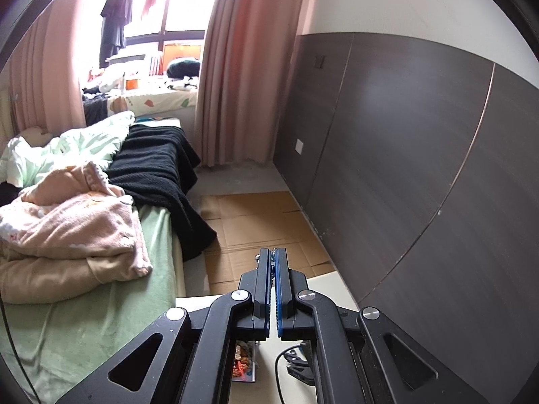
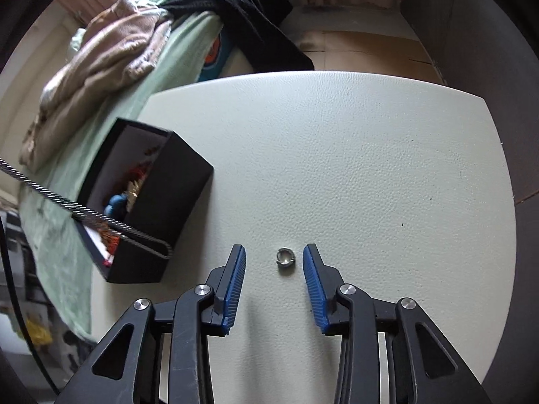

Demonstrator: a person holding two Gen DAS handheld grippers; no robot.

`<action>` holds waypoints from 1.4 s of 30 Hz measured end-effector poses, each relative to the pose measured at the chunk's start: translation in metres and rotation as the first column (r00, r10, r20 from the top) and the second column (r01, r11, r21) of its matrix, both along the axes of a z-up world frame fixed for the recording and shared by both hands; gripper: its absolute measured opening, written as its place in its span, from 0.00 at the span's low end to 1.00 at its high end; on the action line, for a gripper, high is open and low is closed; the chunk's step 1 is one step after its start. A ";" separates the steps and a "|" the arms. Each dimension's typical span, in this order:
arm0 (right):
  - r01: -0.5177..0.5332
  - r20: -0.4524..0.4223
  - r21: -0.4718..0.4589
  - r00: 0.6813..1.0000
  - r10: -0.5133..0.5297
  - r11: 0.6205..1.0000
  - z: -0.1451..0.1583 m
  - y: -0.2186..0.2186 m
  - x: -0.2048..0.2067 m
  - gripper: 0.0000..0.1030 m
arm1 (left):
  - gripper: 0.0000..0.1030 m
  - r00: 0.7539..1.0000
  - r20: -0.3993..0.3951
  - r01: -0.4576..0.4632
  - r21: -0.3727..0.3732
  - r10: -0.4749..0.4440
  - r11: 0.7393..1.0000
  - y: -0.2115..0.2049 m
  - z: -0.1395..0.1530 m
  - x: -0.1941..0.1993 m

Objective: Organize jewelry
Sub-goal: 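Lift the silver ball chain with left while right grasps the small silver ring, then lower the ball chain and silver ring into the box and open both grippers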

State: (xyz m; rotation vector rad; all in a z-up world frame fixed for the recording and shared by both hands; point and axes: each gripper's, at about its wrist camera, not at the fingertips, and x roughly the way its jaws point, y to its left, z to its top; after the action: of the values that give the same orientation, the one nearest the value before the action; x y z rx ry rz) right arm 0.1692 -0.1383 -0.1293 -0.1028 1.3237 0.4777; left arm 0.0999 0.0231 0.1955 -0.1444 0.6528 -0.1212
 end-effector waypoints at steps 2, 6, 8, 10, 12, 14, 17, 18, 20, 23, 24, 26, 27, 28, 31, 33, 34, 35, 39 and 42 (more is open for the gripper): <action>-0.009 0.004 -0.036 1.000 0.009 0.999 -0.003 0.003 -0.001 0.33 | 0.01 1.000 0.004 -0.006 -0.002 0.006 1.000 0.004 0.002 -0.001; -0.027 0.044 -0.108 0.999 0.032 0.994 -0.002 0.011 -0.006 0.24 | 0.01 1.000 0.023 -0.017 -0.004 0.017 1.000 0.009 0.012 -0.003; -0.032 0.060 -0.143 0.997 0.041 0.989 -0.001 0.012 -0.007 0.13 | 0.01 0.999 0.034 -0.024 -0.004 0.024 1.000 0.011 0.018 -0.004; -0.028 0.055 -0.123 0.998 0.035 0.992 0.002 0.007 -0.007 0.13 | 0.01 0.999 0.044 -0.028 -0.008 0.028 1.000 0.011 0.023 -0.004; -0.018 0.051 -0.103 0.998 0.024 0.995 0.004 0.002 -0.006 0.13 | 0.01 0.998 0.055 -0.030 -0.002 0.030 1.000 0.010 0.028 -0.003; -0.003 0.049 -0.066 0.999 0.006 0.998 0.009 -0.005 -0.006 0.13 | 0.01 0.998 0.060 -0.027 0.003 0.026 1.000 0.008 0.030 -0.003; 0.021 0.050 0.005 0.999 -0.021 1.000 0.022 -0.018 -0.007 0.13 | 0.01 0.998 0.061 -0.023 0.011 0.022 1.000 0.005 0.029 -0.001; 0.025 0.051 0.022 0.998 -0.027 0.999 0.025 -0.021 -0.007 0.13 | 0.01 0.998 0.060 -0.024 0.013 0.023 1.000 0.005 0.028 0.000; 0.035 0.064 0.062 0.997 -0.039 0.997 0.036 -0.028 -0.011 0.13 | 0.01 0.998 0.060 -0.027 0.018 0.026 0.999 0.005 0.026 0.003; 0.039 0.084 0.111 0.995 -0.048 0.993 0.052 -0.033 -0.018 0.13 | 0.01 0.998 0.054 -0.031 0.018 0.030 0.999 0.007 0.021 0.007; 0.039 0.088 0.123 0.995 -0.050 0.992 0.054 -0.033 -0.018 0.13 | 0.01 0.998 0.050 -0.036 0.018 0.035 0.999 0.008 0.018 0.009; 0.042 0.104 0.148 0.993 -0.058 0.988 0.064 -0.036 -0.024 0.13 | 0.01 0.998 0.043 -0.046 0.021 0.045 0.999 0.011 0.013 0.011; 0.043 0.108 0.156 0.992 -0.060 0.987 0.065 -0.032 -0.023 0.13 | 0.01 0.998 0.035 -0.049 0.016 0.049 0.999 0.014 0.009 0.012; 0.046 0.113 0.171 0.991 -0.066 0.984 0.069 -0.035 -0.026 0.13 | 0.01 0.998 0.031 -0.050 0.011 0.050 0.999 0.015 0.006 0.014; 0.051 0.124 0.200 0.989 -0.077 0.979 0.077 -0.036 -0.026 0.13 | 0.01 0.998 0.017 -0.060 -0.006 0.060 0.998 0.021 -0.004 0.019; 0.059 0.133 0.216 0.987 -0.089 0.975 0.081 -0.039 -0.027 0.13 | 0.01 0.998 0.005 -0.064 -0.012 0.064 0.998 0.024 -0.011 0.023; 0.062 0.137 0.223 0.986 -0.094 0.973 0.083 -0.041 -0.027 0.13 | 0.01 0.998 0.000 -0.064 -0.013 0.064 0.998 0.024 -0.014 0.025; 0.063 0.138 0.228 0.986 -0.097 0.972 0.084 -0.041 -0.027 0.13 | 0.01 0.998 -0.004 -0.062 -0.014 0.062 0.998 0.024 -0.017 0.026; 0.078 0.132 0.245 0.985 -0.113 0.966 0.083 -0.044 -0.025 0.13 | 0.01 0.998 -0.029 -0.053 -0.029 0.052 0.998 0.026 -0.035 0.028; 0.092 0.133 0.245 0.983 -0.127 0.965 0.082 -0.044 -0.023 0.13 | 0.01 0.997 -0.063 -0.055 -0.044 0.052 0.998 0.027 -0.057 0.033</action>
State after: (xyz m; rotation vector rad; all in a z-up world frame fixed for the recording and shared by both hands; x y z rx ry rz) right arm 0.1459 -0.1828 -0.0477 0.1317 1.1117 0.5206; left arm 0.1327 0.0502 0.1384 -0.2100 0.7074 -0.0802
